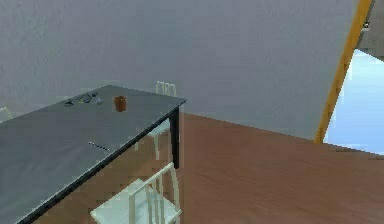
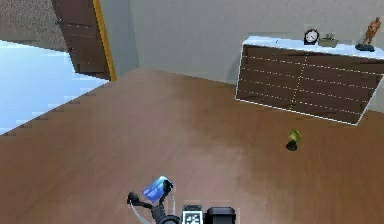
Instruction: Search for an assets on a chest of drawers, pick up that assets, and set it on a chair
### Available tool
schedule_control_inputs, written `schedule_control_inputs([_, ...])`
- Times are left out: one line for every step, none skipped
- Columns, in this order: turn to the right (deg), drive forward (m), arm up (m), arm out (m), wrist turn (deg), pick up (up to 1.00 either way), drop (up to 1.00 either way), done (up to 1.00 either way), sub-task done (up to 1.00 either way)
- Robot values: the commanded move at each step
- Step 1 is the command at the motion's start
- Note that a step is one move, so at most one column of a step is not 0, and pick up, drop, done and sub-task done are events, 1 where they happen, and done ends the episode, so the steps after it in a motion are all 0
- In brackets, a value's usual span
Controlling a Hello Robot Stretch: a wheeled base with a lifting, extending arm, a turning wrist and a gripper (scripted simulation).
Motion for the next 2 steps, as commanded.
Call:
schedule_control_inputs([3.0, 0.00, 0.00, 0.00, 0.0, 0.00, 0.00, 0.00, 0.00])
schedule_control_inputs([-45.0, 0.00, 0.00, 0.00, 0.0, 0.00, 0.00, 0.00, 0.00])
